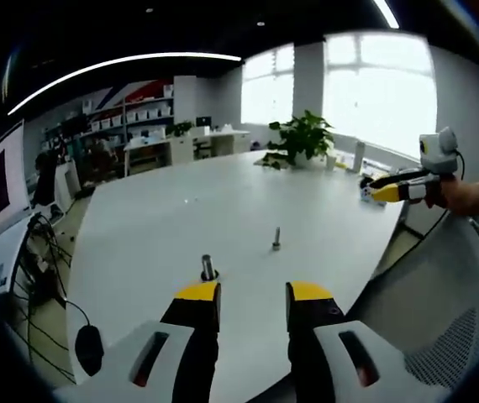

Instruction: Place the washer onto the threaded stud by aligning its center hole with the stud, sliding it down to the base, and recovering from edge contact or off-axis alignment until the washer reaches the visible bottom stop.

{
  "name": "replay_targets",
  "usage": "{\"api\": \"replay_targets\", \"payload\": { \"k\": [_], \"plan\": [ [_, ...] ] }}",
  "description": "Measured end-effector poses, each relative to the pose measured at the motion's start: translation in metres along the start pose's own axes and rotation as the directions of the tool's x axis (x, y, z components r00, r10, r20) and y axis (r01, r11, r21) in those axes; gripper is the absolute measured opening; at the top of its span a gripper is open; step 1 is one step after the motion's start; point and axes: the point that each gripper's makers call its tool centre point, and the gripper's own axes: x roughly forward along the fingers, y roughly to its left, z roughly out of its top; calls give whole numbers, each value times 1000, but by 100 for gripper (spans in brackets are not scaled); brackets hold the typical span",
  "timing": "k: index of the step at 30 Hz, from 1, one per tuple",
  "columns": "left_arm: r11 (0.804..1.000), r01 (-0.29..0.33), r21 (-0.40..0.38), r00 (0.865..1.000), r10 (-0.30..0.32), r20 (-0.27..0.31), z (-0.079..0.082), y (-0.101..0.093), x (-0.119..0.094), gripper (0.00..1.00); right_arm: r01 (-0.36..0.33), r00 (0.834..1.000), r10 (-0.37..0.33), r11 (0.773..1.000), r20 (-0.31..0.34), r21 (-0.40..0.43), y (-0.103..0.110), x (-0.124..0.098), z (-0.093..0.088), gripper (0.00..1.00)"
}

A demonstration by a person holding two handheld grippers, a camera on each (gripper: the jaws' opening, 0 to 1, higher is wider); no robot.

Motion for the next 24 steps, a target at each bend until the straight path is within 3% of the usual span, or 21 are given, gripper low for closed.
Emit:
{"api": "replay_targets", "payload": {
  "k": [8, 12, 24],
  "plan": [
    [999, -38, -38, 998, 40, 56, 8, 11, -6, 32, 37, 999, -37, 999, 9, -5, -5, -2, 4, 41],
    [999, -43, -30, 999, 44, 24, 2, 11, -4, 32, 16, 1000, -17, 999, -20, -44, 4, -1, 2, 40],
    [999, -40, -22, 999, 41, 33, 4, 8, -4, 32, 5, 1000, -8, 995, -26, -95, 8, -1, 0, 39]
  ]
}}
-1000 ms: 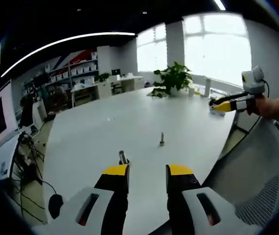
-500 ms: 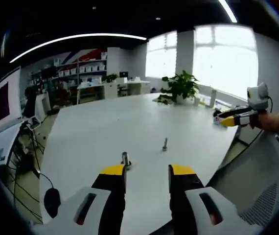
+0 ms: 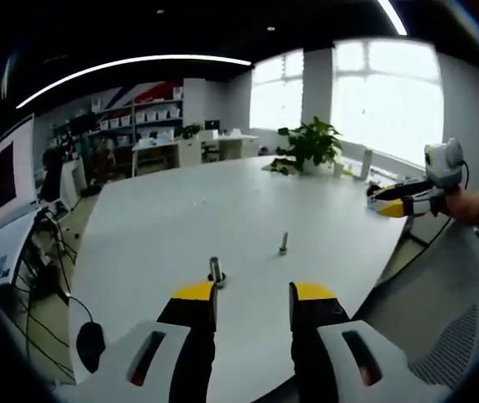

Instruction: Place the washer onto the threaded stud by aligning its center hole with the stud, sliding it down to the base, and recovering from edge contact or off-axis alignment until the washer reaches the visible bottom stop.

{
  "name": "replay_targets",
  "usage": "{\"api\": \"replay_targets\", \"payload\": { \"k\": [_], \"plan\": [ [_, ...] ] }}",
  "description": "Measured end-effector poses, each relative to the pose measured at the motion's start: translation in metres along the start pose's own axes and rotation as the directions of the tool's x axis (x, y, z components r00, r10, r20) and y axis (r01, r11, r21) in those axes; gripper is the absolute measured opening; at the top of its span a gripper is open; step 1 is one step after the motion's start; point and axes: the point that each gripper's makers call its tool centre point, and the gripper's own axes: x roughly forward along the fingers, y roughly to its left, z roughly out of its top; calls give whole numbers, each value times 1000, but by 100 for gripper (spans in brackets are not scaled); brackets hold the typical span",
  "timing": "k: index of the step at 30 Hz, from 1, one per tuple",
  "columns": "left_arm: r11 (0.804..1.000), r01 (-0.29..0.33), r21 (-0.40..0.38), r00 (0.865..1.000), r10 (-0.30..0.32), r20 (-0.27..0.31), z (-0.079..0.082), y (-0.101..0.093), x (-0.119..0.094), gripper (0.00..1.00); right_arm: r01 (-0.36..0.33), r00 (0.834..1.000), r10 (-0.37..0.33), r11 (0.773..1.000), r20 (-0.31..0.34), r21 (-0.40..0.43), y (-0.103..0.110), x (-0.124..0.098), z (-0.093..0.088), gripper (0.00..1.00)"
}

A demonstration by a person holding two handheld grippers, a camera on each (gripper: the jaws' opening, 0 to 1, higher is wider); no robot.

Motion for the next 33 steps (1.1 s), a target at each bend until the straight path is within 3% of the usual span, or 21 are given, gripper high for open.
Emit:
{"api": "replay_targets", "payload": {
  "k": [8, 25, 33],
  "plan": [
    [1000, 2, 6, 1000, -2, -6, -1, -2, 0, 32, 3, 1000, -2, 1000, 9, -19, 0, -2, 1, 39],
    [1000, -19, 5, 1000, 19, -13, -3, 4, 0, 34, -16, 999, 15, 1000, -42, -23, 4, 3, -7, 39],
    [1000, -24, 8, 1000, 24, -9, -2, 4, 0, 34, -38, 998, 35, 997, -53, -63, 9, 6, -8, 39]
  ]
}}
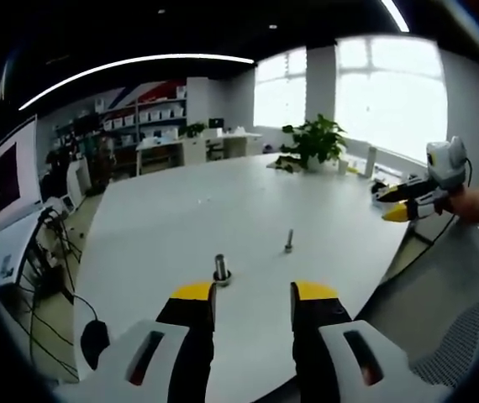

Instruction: Place the washer onto the threaded stud by aligning its center hole with the stud, sliding it down to the base, and recovering from edge contact or off-axis alignment until the washer reaches the visible bottom stop.

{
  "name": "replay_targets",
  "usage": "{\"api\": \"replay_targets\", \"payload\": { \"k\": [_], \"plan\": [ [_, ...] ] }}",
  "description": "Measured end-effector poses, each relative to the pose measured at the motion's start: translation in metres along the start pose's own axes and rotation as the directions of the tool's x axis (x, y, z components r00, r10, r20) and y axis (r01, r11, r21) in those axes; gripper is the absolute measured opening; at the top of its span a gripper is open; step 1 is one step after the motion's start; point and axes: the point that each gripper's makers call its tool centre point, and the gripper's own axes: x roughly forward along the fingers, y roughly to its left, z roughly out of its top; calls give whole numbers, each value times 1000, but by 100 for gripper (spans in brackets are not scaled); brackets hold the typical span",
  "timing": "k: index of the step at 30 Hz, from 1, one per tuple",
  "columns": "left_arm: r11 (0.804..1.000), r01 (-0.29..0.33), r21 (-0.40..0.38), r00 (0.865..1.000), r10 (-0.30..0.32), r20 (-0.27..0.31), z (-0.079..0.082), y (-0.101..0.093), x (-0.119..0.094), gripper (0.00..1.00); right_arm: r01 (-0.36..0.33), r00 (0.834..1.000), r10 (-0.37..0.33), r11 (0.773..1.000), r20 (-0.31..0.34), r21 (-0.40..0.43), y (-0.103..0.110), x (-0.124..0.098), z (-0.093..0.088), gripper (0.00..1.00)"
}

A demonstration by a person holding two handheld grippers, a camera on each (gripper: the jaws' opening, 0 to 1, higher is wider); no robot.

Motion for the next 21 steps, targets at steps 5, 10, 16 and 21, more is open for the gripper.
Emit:
{"api": "replay_targets", "payload": {
  "k": [5, 10, 16, 21],
  "plan": [
    [1000, 3, -7, 1000, -3, -8, -2, 0, 1, 34, 5, 1000, -5, 1000, 1, 2, -1, -1, -1, 39],
    [1000, 5, -8, 1000, -5, -7, -2, -1, 1, 34, 9, 1000, -9, 1000, 0, 1, -3, -1, -2, 39],
    [1000, 5, -13, 1000, -5, -10, -2, 0, 2, 34, 3, 1000, -3, 1000, -3, -3, -2, 0, -2, 39],
    [1000, 1, -12, 1000, -1, -11, -3, 0, 1, 34, -7, 1000, 7, 1000, -10, -15, 2, 0, -3, 39]
  ]
}}
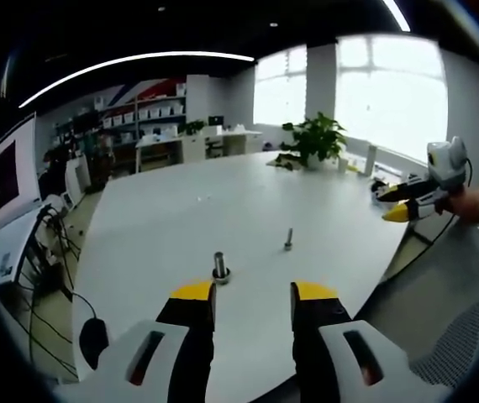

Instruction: Place the washer onto the threaded stud by aligning its center hole with the stud, sliding it down to the base, and recovering from edge contact or off-axis alignment until the washer reaches the visible bottom stop.

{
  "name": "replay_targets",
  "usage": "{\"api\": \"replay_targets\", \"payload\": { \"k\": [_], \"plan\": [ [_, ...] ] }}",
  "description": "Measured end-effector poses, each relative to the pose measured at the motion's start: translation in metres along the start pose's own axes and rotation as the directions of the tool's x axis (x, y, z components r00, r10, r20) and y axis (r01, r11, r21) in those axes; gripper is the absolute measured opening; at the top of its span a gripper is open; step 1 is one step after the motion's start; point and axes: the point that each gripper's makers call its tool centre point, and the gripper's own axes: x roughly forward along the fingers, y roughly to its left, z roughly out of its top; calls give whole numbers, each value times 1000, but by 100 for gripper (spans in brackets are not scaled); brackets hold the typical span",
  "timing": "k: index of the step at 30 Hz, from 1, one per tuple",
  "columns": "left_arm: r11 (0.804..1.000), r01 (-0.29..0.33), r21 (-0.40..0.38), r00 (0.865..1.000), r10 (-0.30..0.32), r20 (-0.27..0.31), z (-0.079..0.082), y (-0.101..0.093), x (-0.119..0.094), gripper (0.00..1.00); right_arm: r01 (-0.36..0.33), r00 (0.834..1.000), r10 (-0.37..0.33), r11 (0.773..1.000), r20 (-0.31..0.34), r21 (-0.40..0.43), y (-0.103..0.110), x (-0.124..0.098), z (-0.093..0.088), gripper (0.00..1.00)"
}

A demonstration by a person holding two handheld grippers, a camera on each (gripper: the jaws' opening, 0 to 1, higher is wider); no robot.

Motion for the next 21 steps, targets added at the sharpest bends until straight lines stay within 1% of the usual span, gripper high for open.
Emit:
{"api": "replay_targets", "payload": {
  "k": [5, 12, 16, 21],
  "plan": [
    [1000, -7, -4, 1000, 7, -8, -3, 1, -1, 34, -5, 1000, 4, 1000, -12, -7, 2, 1, -3, 39],
    [1000, -14, -3, 1000, 14, 1, -2, 3, -3, 34, 0, 1000, 0, 1000, -17, -2, 1, 1, -3, 39],
    [1000, -12, 4, 1000, 12, -11, -4, 2, -2, 34, -1, 1000, 0, 1000, -22, -14, 3, 1, -4, 39],
    [1000, -8, 3, 1000, 8, -11, -4, 2, -2, 34, -1, 1000, 0, 1000, -24, -27, 4, 1, -3, 39]
  ]
}}
